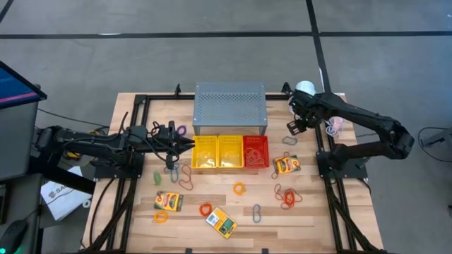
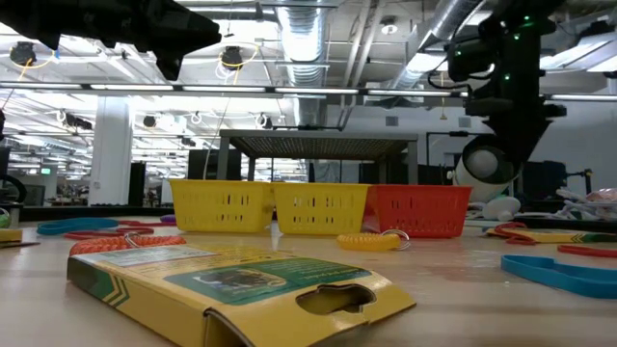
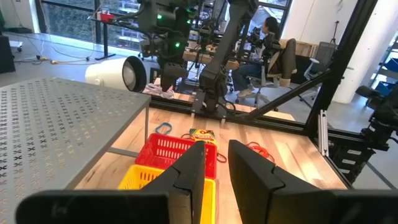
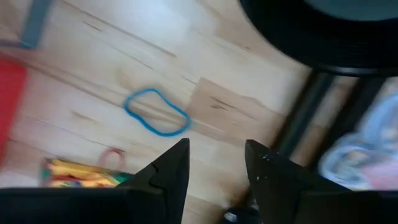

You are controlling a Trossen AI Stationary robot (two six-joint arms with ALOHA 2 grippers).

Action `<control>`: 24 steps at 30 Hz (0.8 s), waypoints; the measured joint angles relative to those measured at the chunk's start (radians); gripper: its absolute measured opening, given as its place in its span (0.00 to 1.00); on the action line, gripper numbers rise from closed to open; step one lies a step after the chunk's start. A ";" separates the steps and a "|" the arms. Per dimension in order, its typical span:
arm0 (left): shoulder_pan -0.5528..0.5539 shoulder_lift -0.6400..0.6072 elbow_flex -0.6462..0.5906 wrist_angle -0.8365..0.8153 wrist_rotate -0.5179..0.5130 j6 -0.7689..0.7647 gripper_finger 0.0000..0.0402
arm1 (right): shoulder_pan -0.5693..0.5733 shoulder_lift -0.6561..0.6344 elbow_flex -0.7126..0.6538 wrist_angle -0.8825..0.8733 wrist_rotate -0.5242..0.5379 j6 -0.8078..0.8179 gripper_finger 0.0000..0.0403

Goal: Pick & Place Office Desk Supplies
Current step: Put the blue rubber band into the red bin

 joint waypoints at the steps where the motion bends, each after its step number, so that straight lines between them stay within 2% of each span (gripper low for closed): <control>1: 0.000 0.000 0.000 0.000 0.002 0.000 0.17 | 0.000 -0.007 -0.015 0.019 -0.011 0.013 0.37; 13: -0.004 0.000 0.000 0.000 0.002 0.000 0.17 | 0.007 -0.034 -0.172 0.239 -0.074 0.105 0.37; 24: -0.026 0.000 0.000 0.000 0.003 0.000 0.17 | 0.061 0.028 -0.232 0.258 -0.079 0.147 0.37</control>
